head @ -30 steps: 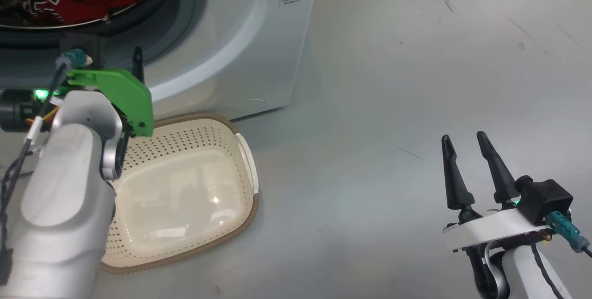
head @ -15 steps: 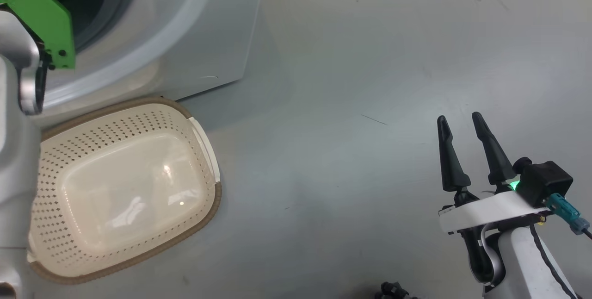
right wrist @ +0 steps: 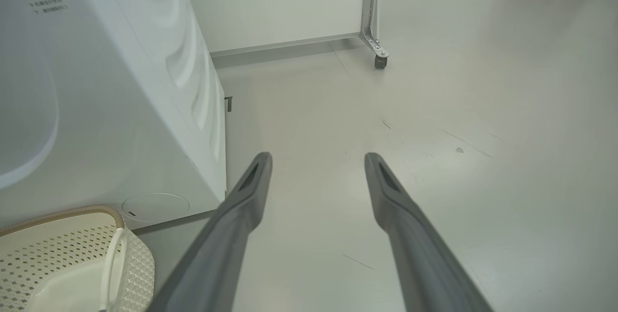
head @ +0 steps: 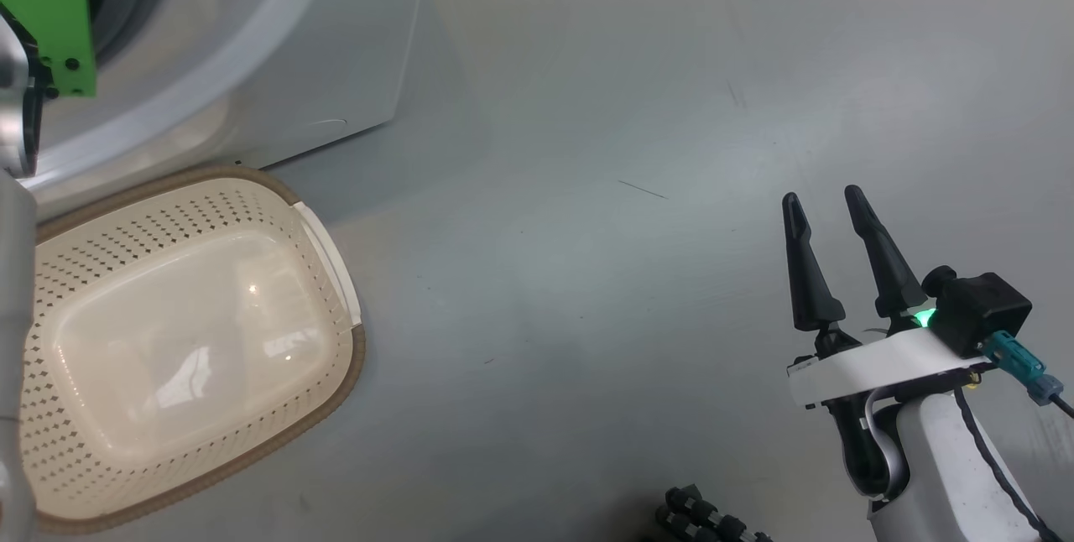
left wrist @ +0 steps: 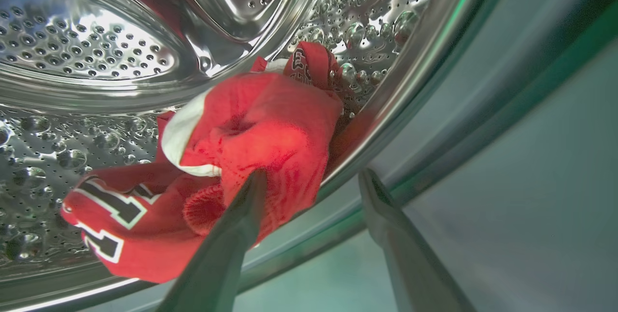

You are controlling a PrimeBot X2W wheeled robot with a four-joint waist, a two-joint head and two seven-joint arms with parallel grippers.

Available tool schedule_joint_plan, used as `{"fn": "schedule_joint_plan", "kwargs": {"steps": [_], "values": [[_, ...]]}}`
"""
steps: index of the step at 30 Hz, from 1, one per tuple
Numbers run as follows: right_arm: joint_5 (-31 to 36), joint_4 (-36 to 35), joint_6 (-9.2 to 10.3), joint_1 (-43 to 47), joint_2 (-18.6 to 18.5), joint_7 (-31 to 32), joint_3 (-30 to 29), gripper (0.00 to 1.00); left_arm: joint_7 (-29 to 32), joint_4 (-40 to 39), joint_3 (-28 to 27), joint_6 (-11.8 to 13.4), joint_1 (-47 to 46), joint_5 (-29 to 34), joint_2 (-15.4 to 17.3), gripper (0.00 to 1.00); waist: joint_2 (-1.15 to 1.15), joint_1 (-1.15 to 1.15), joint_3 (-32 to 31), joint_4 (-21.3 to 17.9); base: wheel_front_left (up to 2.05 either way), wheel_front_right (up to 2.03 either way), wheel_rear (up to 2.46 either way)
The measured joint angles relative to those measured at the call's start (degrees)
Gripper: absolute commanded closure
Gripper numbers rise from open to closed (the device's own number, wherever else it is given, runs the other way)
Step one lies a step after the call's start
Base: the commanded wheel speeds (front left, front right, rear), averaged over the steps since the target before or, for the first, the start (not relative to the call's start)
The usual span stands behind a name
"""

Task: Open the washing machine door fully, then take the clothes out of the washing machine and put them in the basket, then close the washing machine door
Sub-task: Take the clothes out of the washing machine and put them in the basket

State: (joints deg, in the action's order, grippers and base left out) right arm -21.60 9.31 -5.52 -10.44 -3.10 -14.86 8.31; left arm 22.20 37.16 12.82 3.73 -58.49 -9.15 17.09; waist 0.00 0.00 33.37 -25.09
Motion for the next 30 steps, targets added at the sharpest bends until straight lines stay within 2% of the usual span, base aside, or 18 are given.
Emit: {"fn": "schedule_joint_plan", "kwargs": {"steps": [1, 2, 9, 14, 30], "values": [[-0.01, 0.11, -0.24, -0.02, 0.03, 0.0, -0.08, 0.0, -0.01, 0.36, 0.07, 0.0, -0.03, 0.03, 0.01, 0.73, 0.0, 0.0, 0.03, -0.1, 0.0, 0.0, 0.0], [-0.02, 0.16, -0.41, -0.04, 0.08, 0.0, -0.16, 0.0, -0.03, 0.71, 0.02, 0.0, -0.13, 0.05, -0.01, 1.0, 0.0, 0.0, 0.05, -0.18, 0.0, 0.0, 0.0], [-0.05, 0.38, -0.46, -0.31, 0.29, 0.0, -0.99, 0.0, -0.93, 2.58, 0.08, 0.0, -0.56, 0.07, -0.22, 1.0, 0.0, 0.0, 0.22, -0.24, 0.0, 0.0, 0.0], [-0.04, 0.41, -0.47, -0.58, 0.34, 0.0, -2.27, 0.0, -3.44, 3.22, 0.2, -0.05, -0.58, -0.31, -2.19, 1.0, 0.0, 0.0, 0.04, 0.59, 0.0, 0.0, 0.0], [0.86, 0.43, -0.91, -0.78, 0.1, 0.0, -4.47, 0.0, -17.94, 0.9, -2.71, 1.1, 2.29, -3.04, -7.12, 1.0, 0.0, 0.0, -2.19, 5.26, 0.0, 0.0, 0.0]]}}
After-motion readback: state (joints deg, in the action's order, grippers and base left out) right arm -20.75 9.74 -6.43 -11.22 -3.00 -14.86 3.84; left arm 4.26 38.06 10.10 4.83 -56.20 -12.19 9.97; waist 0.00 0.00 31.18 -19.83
